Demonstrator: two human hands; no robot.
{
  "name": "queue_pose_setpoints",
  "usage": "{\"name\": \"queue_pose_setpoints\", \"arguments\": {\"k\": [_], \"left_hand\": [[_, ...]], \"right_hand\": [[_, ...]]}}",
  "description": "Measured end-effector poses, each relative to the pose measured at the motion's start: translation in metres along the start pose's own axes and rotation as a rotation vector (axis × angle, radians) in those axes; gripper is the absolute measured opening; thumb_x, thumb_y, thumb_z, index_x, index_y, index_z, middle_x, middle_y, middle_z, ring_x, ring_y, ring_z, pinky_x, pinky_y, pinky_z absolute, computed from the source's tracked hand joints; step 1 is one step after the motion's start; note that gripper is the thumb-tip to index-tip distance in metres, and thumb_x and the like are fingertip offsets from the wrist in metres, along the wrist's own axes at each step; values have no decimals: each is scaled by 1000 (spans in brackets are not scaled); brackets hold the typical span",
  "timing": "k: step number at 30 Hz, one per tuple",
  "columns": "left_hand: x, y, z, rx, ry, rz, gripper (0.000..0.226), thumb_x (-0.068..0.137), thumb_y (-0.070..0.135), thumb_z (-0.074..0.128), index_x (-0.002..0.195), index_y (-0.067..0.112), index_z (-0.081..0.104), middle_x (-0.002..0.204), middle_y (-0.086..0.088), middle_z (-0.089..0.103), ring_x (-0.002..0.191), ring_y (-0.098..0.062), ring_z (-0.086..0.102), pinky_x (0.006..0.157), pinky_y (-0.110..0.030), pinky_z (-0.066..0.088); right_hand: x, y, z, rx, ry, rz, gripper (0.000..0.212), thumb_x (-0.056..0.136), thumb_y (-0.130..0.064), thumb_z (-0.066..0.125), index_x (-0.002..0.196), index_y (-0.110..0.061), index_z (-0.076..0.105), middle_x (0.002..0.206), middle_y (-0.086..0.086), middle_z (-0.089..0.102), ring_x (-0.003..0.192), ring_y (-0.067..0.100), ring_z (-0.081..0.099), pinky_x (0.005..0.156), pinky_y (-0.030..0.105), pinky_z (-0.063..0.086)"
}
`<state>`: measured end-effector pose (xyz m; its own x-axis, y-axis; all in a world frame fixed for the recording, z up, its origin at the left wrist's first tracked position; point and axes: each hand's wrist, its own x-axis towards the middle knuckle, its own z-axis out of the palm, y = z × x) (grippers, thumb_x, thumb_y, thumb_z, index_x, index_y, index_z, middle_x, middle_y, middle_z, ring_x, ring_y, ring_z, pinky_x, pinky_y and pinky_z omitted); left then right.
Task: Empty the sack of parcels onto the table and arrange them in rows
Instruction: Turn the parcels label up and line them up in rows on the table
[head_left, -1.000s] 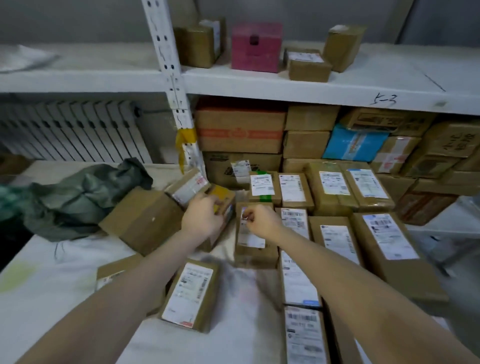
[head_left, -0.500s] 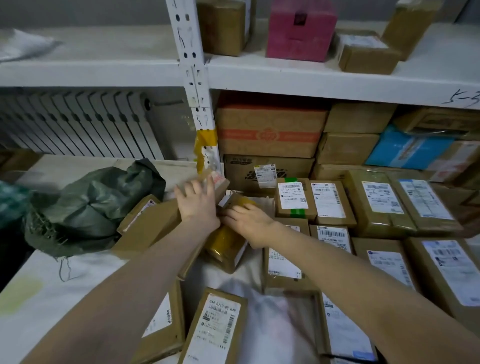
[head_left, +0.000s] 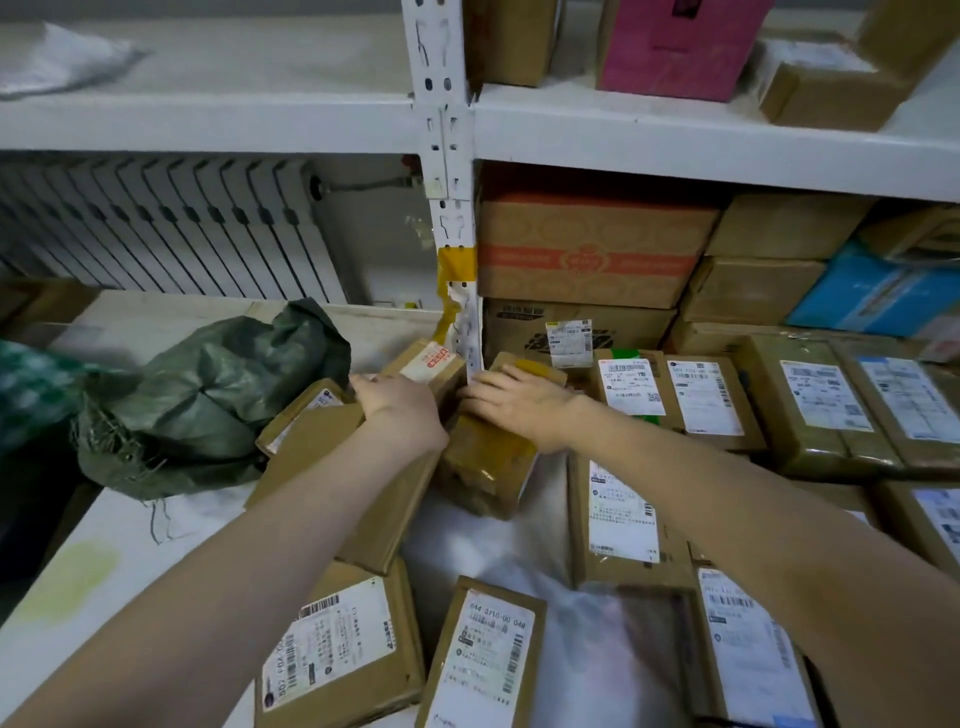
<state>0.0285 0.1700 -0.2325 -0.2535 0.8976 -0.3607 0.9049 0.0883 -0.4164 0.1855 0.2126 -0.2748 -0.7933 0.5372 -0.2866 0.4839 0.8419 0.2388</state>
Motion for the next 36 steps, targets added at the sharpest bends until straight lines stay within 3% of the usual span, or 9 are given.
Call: {"name": "queue_pose_setpoints", "arguments": {"k": [7, 14, 18, 22, 25, 28, 31, 33, 36], "left_hand": [[1, 2, 2, -63, 23, 34, 58, 84, 53, 51, 130, 16, 53, 126, -9, 58, 122, -32, 50, 108, -53, 32], [-8, 1, -7, -494, 356, 218, 21, 81, 28, 60, 98, 18, 55, 98, -4, 61, 94, -26, 60, 82, -40, 55], [-8, 12, -11, -785, 416, 344, 24, 79, 13, 60, 103, 15, 59, 98, -5, 61, 90, -25, 61, 64, -29, 45], [-8, 31, -16, -1241, 173, 395, 37, 84, 14, 59, 121, 11, 55, 107, -13, 66, 94, -35, 64, 72, -35, 47], [-15, 38, -18, -1671, -230, 330, 56, 77, 38, 69, 128, 22, 52, 122, -2, 64, 98, -21, 60, 91, -37, 47], [-17, 40, -13, -1819, -497, 322, 74, 65, 53, 78, 130, 31, 51, 122, 3, 66, 112, -19, 59, 99, -43, 45], [-15, 43, -11, -1873, -532, 320, 59, 74, 39, 78, 127, 31, 52, 115, 3, 68, 106, -17, 62, 74, -33, 51], [-10, 40, -14, -1834, -454, 275, 70, 66, 40, 81, 129, 28, 53, 114, 2, 68, 102, -17, 63, 71, -30, 50], [3, 35, -16, -1583, -287, 192, 89, 50, 43, 84, 132, 24, 54, 121, 2, 63, 105, -20, 61, 81, -30, 50]], "right_hand": [[-58, 49, -25, 314, 173, 320, 107, 70, -1, 78, 151, -23, 12, 159, 1, 13, 149, 21, 2, 119, 44, 13], [-79, 48, -28, 1137, 510, 857, 120, 55, -24, 91, 150, -18, 18, 143, 5, 29, 131, 21, 32, 110, 41, 34], [-87, 40, -17, 1700, 599, 939, 66, 68, -26, 85, 124, -21, 50, 123, 4, 65, 104, 18, 65, 92, 40, 53], [-92, 28, -11, 1883, 567, 979, 58, 78, -36, 76, 128, -22, 51, 109, -4, 70, 98, 15, 66, 77, 34, 52], [-93, 24, -11, 2039, 526, 956, 49, 82, -41, 70, 124, -17, 61, 101, 0, 75, 96, 19, 69, 83, 38, 54], [-99, 20, -16, 2244, 470, 876, 29, 90, -40, 59, 103, -17, 69, 93, 5, 76, 81, 20, 73, 83, 39, 55], [-100, 23, -17, 2312, 469, 825, 29, 90, -38, 58, 107, -17, 68, 97, 6, 76, 81, 20, 73, 77, 38, 54], [-94, 28, -15, 2242, 483, 830, 47, 88, -26, 63, 133, -15, 53, 114, 4, 69, 98, 20, 67, 81, 37, 52], [-83, 33, -14, 1429, 489, 947, 109, 72, -11, 81, 154, -20, 10, 149, 1, 30, 135, 21, 34, 105, 41, 38]]}}
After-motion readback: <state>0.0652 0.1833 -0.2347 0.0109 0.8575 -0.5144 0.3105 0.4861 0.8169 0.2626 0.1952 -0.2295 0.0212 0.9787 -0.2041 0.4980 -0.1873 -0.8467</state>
